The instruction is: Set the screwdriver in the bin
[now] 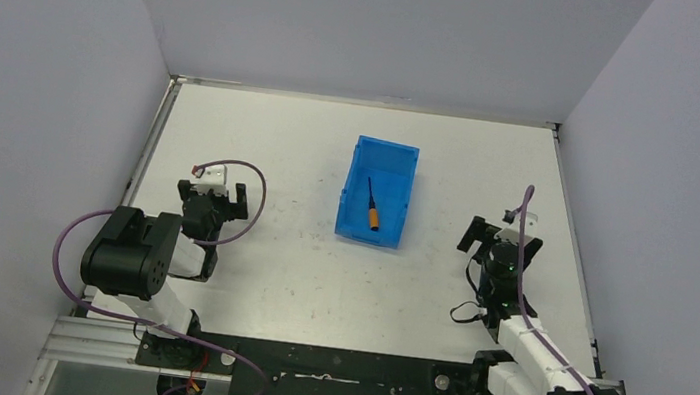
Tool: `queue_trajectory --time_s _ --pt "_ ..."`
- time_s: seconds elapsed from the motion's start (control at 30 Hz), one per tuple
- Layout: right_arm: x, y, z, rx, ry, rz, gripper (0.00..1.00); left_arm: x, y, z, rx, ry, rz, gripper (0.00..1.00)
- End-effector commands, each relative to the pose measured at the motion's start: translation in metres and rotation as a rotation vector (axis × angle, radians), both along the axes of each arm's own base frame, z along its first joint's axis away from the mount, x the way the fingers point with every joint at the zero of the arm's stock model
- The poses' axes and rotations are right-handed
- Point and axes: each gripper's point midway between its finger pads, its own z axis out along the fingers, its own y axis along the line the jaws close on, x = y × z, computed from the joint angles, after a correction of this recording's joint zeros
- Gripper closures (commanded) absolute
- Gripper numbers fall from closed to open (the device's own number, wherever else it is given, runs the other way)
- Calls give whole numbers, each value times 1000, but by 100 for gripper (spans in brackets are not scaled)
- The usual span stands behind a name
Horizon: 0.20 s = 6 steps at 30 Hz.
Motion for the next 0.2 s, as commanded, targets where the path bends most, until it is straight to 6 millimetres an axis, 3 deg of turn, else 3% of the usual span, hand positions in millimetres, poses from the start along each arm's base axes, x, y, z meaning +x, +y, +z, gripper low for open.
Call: queue_trajectory --time_s 0.0,0.17 --pt "12 2 38 21 -165 11 0 10 -2 18 -10 -64 0 3" --pt "13 3 38 19 -160 14 0 9 -2 18 -10 -64 1 3"
